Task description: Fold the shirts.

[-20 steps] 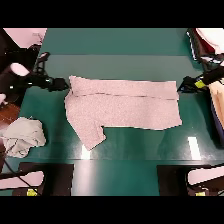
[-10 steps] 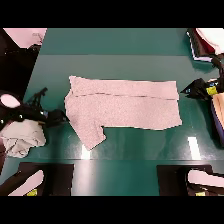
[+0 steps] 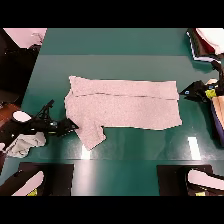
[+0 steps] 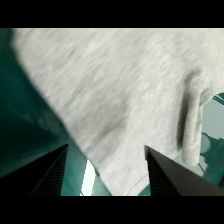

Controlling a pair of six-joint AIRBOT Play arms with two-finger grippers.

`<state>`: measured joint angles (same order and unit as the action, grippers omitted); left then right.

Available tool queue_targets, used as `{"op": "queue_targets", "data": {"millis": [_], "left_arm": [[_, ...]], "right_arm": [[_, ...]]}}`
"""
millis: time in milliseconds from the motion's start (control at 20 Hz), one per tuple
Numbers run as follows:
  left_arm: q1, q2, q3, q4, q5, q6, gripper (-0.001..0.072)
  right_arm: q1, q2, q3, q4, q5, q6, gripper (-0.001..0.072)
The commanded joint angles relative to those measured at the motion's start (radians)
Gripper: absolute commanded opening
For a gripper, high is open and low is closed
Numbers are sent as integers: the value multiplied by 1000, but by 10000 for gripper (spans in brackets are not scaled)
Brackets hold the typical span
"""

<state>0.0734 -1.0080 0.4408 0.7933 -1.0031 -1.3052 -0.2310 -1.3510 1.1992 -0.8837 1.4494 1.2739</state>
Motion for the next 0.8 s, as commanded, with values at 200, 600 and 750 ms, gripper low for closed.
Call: {"op": "queue_targets", "data": {"millis": [200,600,750], "left_arm": [[-125,0,-3,-9,201,-56,94],[-125,0,92,-9,182,-48,22],[-125,0,101,-9,180,-48,22]], "right_arm": [[-40,7,-19,-25,48,0,509],[-183,136,-458,-101,-31,27,508],[-142,137,-543,-39,-122,27,507]]}}
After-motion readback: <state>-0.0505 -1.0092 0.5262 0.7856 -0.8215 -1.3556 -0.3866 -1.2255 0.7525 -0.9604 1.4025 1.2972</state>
